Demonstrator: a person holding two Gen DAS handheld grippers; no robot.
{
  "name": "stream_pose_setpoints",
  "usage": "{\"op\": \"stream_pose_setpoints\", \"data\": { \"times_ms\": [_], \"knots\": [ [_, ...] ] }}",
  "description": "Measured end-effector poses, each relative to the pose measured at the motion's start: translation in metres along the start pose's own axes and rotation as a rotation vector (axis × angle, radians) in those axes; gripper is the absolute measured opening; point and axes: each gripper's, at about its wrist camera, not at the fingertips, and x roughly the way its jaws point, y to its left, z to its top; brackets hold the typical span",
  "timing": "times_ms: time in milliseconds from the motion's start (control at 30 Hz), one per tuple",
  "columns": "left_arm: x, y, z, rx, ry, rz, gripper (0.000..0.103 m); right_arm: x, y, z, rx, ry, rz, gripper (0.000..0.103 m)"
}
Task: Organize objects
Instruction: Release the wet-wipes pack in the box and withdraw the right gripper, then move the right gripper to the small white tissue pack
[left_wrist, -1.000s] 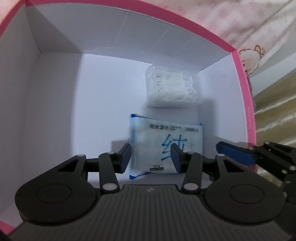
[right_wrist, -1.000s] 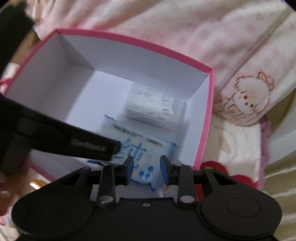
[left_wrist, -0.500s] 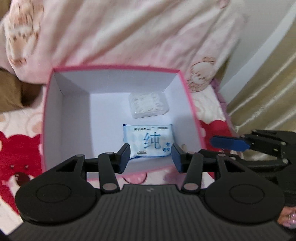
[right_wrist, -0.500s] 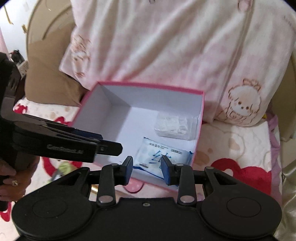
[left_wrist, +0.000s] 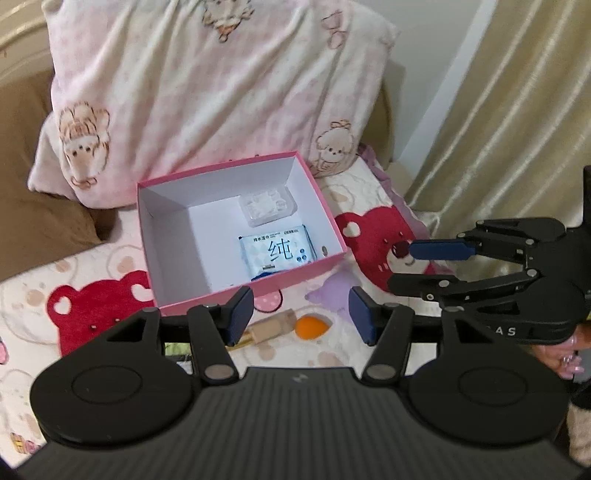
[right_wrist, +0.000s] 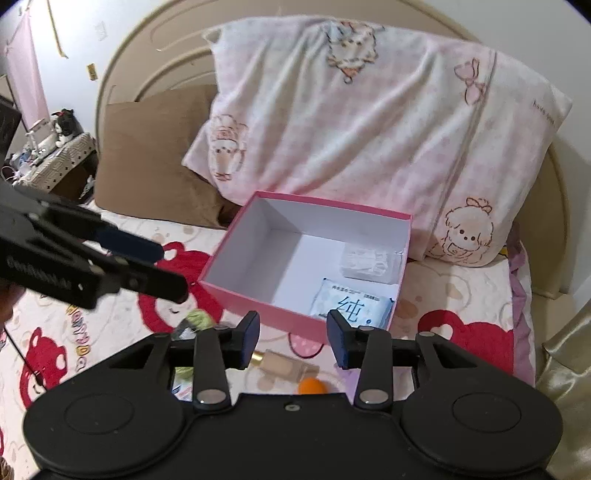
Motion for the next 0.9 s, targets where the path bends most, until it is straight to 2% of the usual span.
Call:
{"op": "stream_pose_setpoints", "data": {
  "times_ms": [133,233,367,467,633,800,900],
  "knots": [
    [-0.024,-0.013,-0.009,0.08,0.033,0.029,0.057,-0.023,0.019,-0.009,-0.022,-0.012,0.015,0.052],
    [-0.036,-0.022,-0.012,0.142,0.089,0.024,0.058,-0.036,0.03,-0.016,-0.037,-0.02,0.032,0.055],
    [-0.05,-0.032,-0.022,0.22,0.098,0.067,0.061,-0.05,0.047,-0.024,-0.066,-0.039,0.057,0.062],
    [-0.05,-0.028,-0.036,0.191,0.1,0.05,0.061,-0.053,0.056,-0.031,-0.086,-0.058,0.072,0.066],
    [-0.035,-0.006,-0.069,0.082,0.086,-0.007,0.061,-0.042,0.069,-0.054,-0.129,-0.068,0.092,0.071],
    [-0.012,0.014,-0.104,0.035,0.095,0.017,0.061,-0.019,0.084,-0.081,-0.172,-0.057,0.133,0.075],
    [0.006,0.027,-0.125,-0.035,0.12,-0.005,0.061,0.004,0.089,-0.099,-0.176,-0.048,0.173,0.076]
  ]
}}
